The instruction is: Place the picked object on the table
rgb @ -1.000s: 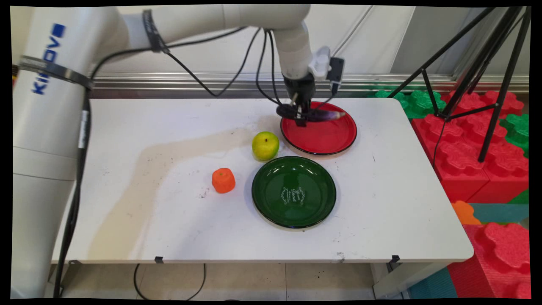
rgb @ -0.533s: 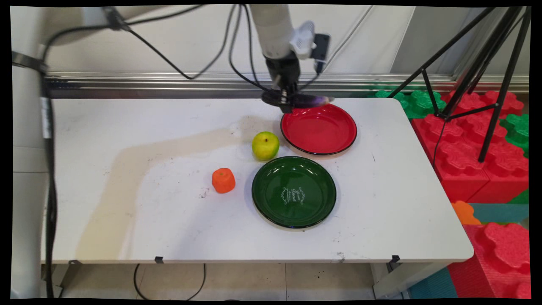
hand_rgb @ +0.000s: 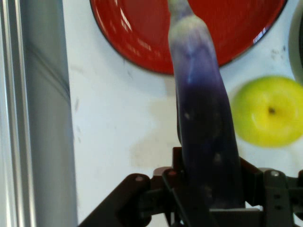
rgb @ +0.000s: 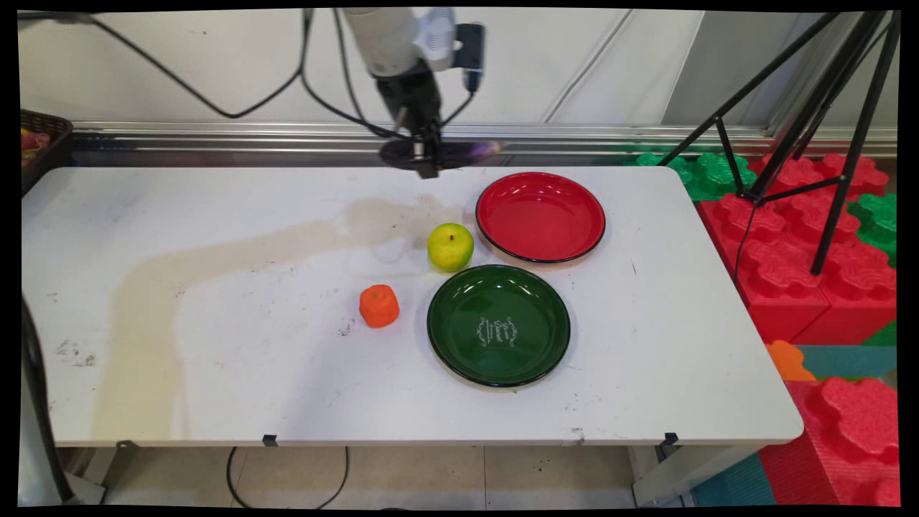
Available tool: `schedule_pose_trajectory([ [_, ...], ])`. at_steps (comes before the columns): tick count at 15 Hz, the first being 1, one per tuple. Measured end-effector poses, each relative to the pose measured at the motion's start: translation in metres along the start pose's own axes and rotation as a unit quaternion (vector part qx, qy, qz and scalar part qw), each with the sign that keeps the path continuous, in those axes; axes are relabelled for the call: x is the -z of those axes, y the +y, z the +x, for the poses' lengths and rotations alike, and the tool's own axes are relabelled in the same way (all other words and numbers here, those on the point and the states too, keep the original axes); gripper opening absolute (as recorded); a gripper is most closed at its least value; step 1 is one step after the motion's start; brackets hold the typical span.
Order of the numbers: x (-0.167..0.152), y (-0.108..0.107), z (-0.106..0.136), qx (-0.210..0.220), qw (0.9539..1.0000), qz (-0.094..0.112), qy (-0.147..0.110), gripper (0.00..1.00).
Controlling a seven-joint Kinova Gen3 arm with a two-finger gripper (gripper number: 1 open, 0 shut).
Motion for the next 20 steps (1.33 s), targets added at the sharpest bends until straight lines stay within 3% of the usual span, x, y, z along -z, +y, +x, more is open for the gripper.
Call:
schedule_pose_trajectory([
  [4, 0.009, 0.009, -0.041, 0.043, 0.999, -0.006, -0.015, 0.0],
  [9, 0.006, 0.015, -0.075, 0.059, 0.9976, -0.013, -0.034, 0.0],
  [20, -0.055, 0.006, -0.099, -0.007, 0.9963, -0.06, -0.062, 0.0],
])
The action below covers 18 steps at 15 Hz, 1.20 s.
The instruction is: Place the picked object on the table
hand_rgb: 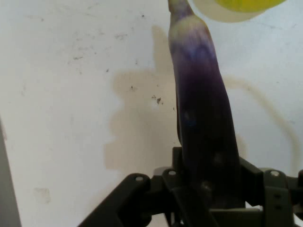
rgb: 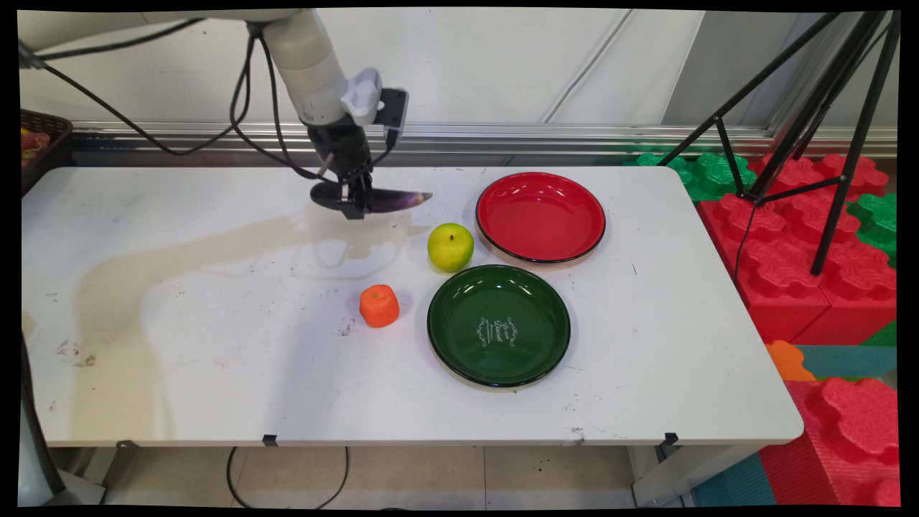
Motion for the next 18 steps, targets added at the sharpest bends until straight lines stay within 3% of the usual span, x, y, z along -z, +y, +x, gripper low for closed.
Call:
schedule_pose_trajectory([
  [8, -0.05, -0.016, 0.003, -0.02, 0.9995, -0.022, -0.011, 0.0],
  [15, -0.073, -0.023, 0.003, -0.028, 0.9989, -0.034, -0.014, 0.0],
  [16, -0.076, -0.024, 0.004, -0.029, 0.9988, -0.036, -0.014, 1.0],
  [18, -0.08, -0.025, 0.004, -0.032, 0.9987, -0.038, -0.013, 1.0],
])
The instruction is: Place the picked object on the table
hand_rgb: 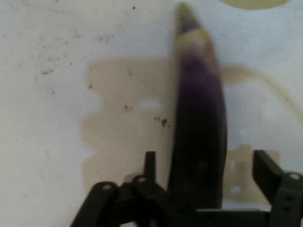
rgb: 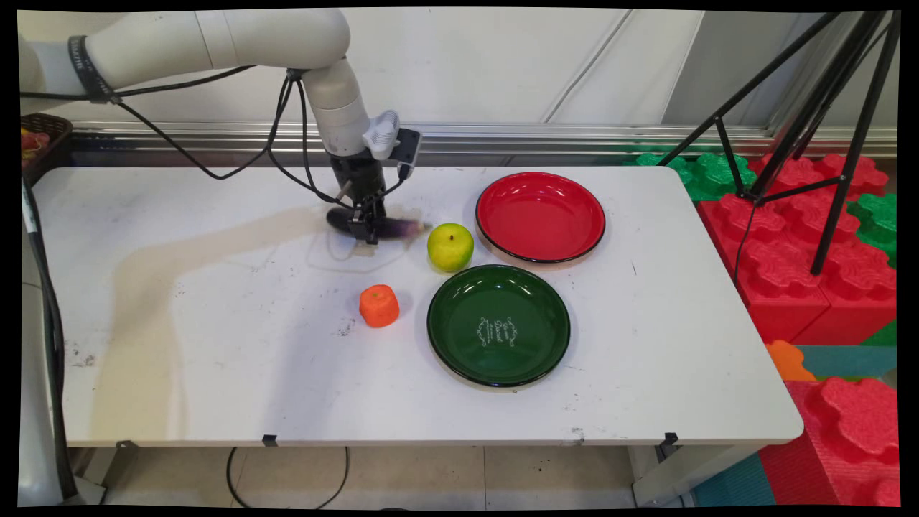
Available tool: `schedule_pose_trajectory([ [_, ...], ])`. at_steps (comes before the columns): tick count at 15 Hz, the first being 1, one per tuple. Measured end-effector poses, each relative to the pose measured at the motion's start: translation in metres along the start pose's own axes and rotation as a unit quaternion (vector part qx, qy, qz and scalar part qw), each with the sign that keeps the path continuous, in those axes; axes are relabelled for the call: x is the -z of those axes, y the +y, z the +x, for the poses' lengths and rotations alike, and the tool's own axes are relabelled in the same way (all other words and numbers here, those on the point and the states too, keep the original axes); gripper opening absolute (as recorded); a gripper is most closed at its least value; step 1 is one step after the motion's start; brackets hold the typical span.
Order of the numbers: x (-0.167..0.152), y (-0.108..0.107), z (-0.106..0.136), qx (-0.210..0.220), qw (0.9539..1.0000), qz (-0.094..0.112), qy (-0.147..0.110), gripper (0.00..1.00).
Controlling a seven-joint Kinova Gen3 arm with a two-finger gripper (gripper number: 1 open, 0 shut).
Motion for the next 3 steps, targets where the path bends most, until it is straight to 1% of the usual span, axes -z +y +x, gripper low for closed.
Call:
schedule_pose_trajectory([
  [3, -0.0022, -0.0014, 0.0005, -0.004, 1.0, 0.001, 0.002, 1.0],
])
